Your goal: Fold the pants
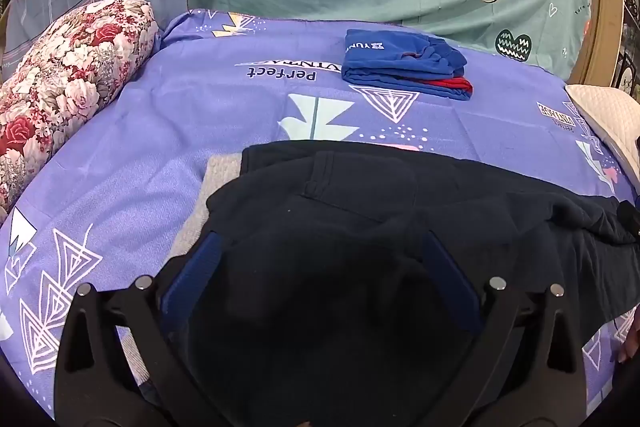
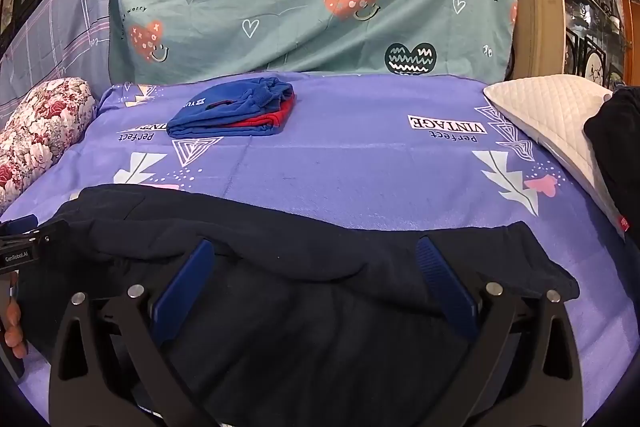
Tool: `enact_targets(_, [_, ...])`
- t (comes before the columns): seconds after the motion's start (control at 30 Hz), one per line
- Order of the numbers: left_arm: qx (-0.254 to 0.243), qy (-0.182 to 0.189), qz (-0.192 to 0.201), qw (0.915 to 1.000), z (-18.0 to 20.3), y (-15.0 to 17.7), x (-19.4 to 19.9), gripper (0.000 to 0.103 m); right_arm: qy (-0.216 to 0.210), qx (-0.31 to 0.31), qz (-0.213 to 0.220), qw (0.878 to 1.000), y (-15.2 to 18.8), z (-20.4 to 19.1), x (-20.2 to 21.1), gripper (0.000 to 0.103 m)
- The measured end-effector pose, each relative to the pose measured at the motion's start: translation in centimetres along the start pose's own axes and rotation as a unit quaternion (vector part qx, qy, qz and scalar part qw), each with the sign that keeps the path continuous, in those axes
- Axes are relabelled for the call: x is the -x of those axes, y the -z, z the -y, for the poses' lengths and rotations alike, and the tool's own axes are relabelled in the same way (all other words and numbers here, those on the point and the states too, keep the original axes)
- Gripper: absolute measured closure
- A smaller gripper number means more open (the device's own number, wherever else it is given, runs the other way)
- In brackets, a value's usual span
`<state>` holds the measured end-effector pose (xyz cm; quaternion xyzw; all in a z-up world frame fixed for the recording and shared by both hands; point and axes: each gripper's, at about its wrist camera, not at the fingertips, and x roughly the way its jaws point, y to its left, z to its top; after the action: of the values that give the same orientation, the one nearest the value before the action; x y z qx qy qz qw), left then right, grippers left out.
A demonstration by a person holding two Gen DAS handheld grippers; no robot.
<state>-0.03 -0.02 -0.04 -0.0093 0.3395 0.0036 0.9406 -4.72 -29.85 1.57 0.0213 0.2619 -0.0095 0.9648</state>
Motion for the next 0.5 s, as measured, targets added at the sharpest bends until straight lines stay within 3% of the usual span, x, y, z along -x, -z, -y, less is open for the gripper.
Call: enact_targets(0.5, [0.000,-0.001,-0.002,1.0000,-0.10,0.16,0.02,0.002,-0.001,-0.005,-0.004,1.000,-0.08,0.15,-0.11,0.001])
